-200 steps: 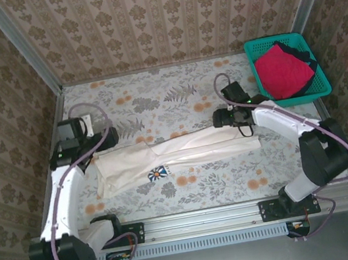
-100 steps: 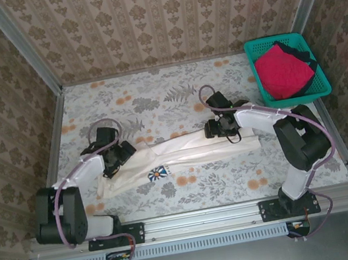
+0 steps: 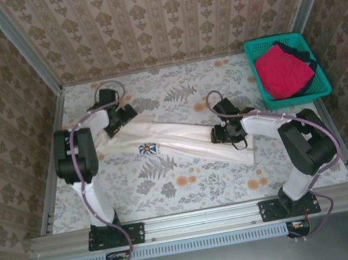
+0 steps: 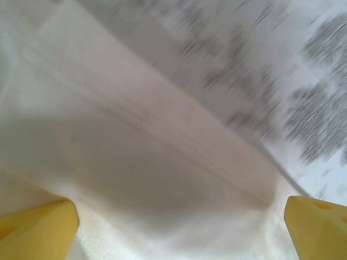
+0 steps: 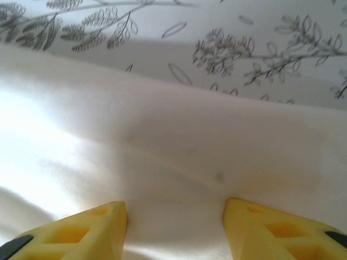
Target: Fold and stack the t-shirts
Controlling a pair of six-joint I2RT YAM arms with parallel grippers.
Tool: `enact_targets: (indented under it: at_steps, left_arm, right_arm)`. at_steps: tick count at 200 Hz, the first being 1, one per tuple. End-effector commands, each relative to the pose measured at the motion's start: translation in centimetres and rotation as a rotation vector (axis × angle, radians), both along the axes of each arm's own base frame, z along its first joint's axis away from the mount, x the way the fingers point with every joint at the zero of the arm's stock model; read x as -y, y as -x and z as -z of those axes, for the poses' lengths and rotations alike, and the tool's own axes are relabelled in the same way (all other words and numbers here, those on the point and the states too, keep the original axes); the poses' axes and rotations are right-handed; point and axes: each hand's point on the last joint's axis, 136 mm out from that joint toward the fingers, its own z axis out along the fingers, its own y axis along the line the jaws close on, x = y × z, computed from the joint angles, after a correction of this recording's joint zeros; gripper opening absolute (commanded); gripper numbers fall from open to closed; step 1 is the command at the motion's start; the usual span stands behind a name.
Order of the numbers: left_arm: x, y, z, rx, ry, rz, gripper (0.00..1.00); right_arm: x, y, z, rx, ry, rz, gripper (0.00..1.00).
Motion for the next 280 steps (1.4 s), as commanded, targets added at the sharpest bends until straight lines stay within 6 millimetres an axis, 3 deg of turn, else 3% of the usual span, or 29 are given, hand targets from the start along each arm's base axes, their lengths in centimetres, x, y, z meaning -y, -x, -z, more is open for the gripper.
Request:
enact_targets:
  at_steps: [1,37,71,103,121,153,183,203,215,233,255,280]
  left_arm:
    - [1.4,-2.5,2.4,-0.075,-0.014,0.124,1.0]
    - [5.9,-7.7,3.3,-0.054,-0.025,0.246,1.0]
    - [9.9,-11.5,4.9,-0.03,0.033,0.291,1.0]
    - [13.6,-12.9,4.1,0.023,0.111,0.334,1.0]
    - [14.9,-13.0,2.6,0.062,0.134,0.361,1.0]
    - [15.0,-13.5,-2.9,0.153,0.158,0.391,1.0]
    - [14.2,-13.4,-10.6,0.28,0.15,0.423,1.0]
    - [13.1,-12.4,-14.8,0.349,0.116,0.428,1.0]
    - [12.2,-11.4,-16.2,0.369,0.088,0.406,1.0]
    - [10.4,-9.2,-16.0,0.366,0.054,0.336,1.0]
    - [9.3,-5.4,-15.5,0.385,0.063,0.261,1.0]
    - [9.2,-0.8,-12.1,0.342,0.123,0.182,1.0]
  right_arm:
    - [-0.6,4.4,2.1,-0.142,-0.017,-0.026,0.53]
    - [-4.2,6.4,1.9,-0.155,-0.056,-0.133,0.53]
    - [-8.8,8.0,1.6,-0.16,-0.082,-0.272,0.53]
    - [-13.3,8.3,0.8,-0.145,-0.113,-0.381,0.53]
    - [-14.3,7.4,-0.4,-0.092,-0.118,-0.401,0.54]
    - [-13.3,3.9,-4.1,0.068,-0.083,-0.403,0.59]
    - [-11.9,-0.5,-8.2,0.21,-0.16,-0.326,0.68]
    - [-11.0,-3.9,-9.1,0.261,-0.191,-0.264,0.71]
    - [-10.6,-6.0,-9.1,0.263,-0.189,-0.237,0.71]
    - [-10.5,-9.9,-8.5,0.251,-0.173,-0.211,0.68]
    - [-11.8,-14.5,-7.9,0.244,-0.201,-0.208,0.63]
    - [-14.1,-18.3,-7.2,0.231,-0.221,-0.235,0.6]
